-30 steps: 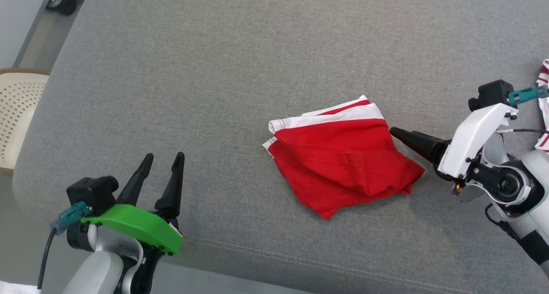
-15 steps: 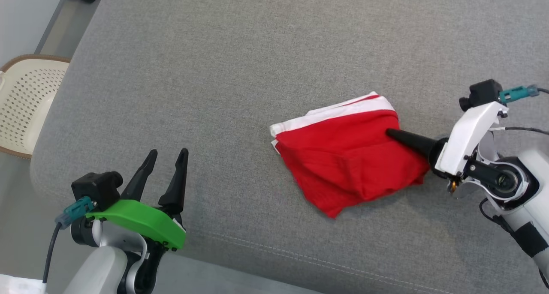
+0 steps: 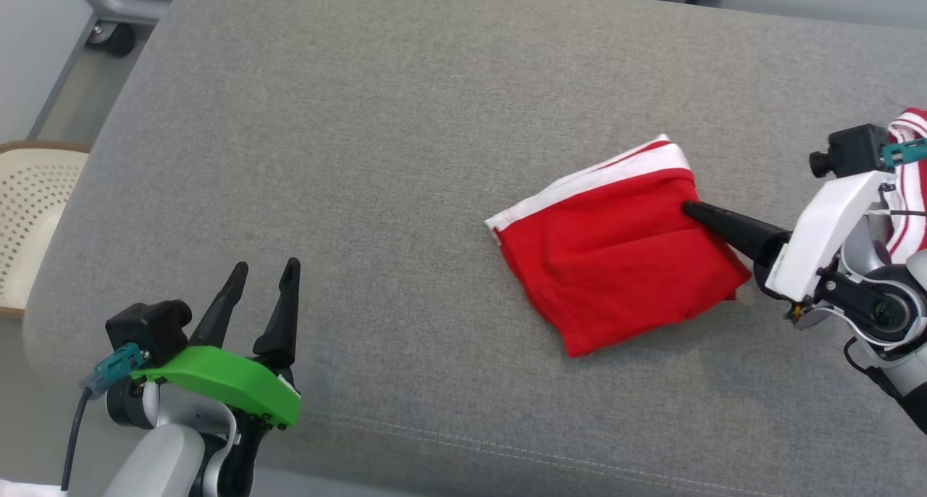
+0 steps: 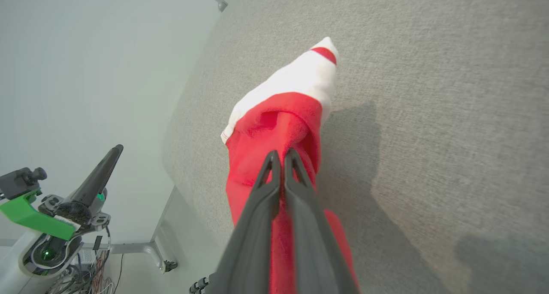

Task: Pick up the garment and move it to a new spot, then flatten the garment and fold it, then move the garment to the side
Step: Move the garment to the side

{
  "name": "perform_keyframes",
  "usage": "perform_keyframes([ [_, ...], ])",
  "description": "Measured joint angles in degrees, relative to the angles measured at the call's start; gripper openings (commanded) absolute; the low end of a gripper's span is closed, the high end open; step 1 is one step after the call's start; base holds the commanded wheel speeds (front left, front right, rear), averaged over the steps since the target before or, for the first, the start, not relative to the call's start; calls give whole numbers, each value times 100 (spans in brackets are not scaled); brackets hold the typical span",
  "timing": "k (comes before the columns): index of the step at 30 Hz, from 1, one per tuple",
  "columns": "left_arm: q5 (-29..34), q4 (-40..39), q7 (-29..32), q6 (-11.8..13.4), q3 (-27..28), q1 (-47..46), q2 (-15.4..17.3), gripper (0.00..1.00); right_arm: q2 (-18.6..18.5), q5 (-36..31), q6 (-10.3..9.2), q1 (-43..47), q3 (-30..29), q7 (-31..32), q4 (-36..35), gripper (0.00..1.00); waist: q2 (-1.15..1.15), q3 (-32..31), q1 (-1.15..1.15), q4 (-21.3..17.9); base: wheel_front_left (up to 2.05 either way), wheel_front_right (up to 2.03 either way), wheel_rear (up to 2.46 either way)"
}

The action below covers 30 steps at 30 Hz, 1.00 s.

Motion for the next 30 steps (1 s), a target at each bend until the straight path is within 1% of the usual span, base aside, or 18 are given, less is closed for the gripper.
perform_keyframes([
  [5,0,-63,9,0,4,91,63,100,-144,45,-104,100,-310,-155,112,0,0,-81,0,-291,0,0,0],
  [7,0,-135,15,0,8,92,74,100,-301,43,-179,99,-446,-196,164,0,0,-91,0,-417,0,0,0],
  [10,1,-212,42,0,11,92,100,100,-632,23,-290,59,-687,-248,216,0,0,-77,0,-602,0,0,0],
  [12,3,-259,60,0,9,91,116,100,-817,-45,-402,-39,-809,-255,265,0,0,-47,0,-716,0,0,0],
  [17,3,-400,111,1,-10,82,112,100,-1144,-121,-594,-383,-1126,-307,315,0,0,130,0,-907,0,0,0],
  [23,11,-536,229,1,-85,-1,96,100,-1273,-167,-856,-730,-1346,-344,389,0,0,436,0,-1021,0,0,0],
  [26,37,-612,268,1,-97,-84,74,100,-1352,-166,-921,-758,-1412,-338,453,0,0,603,0,-1049,0,0,0],
  [27,37,-633,269,2,-87,-91,73,100,-1355,-163,-958,-761,-1443,-338,470,0,0,660,0,-1056,0,0,0],
  [29,36,-676,292,9,-46,-92,78,100,-1350,-148,-968,-787,-1481,-337,497,0,0,777,0,-1069,0,0,0],
  [30,36,-693,297,9,-25,-95,80,100,-1351,-149,-1012,-809,-1493,-338,506,0,0,837,0,-1076,0,0,0],
])
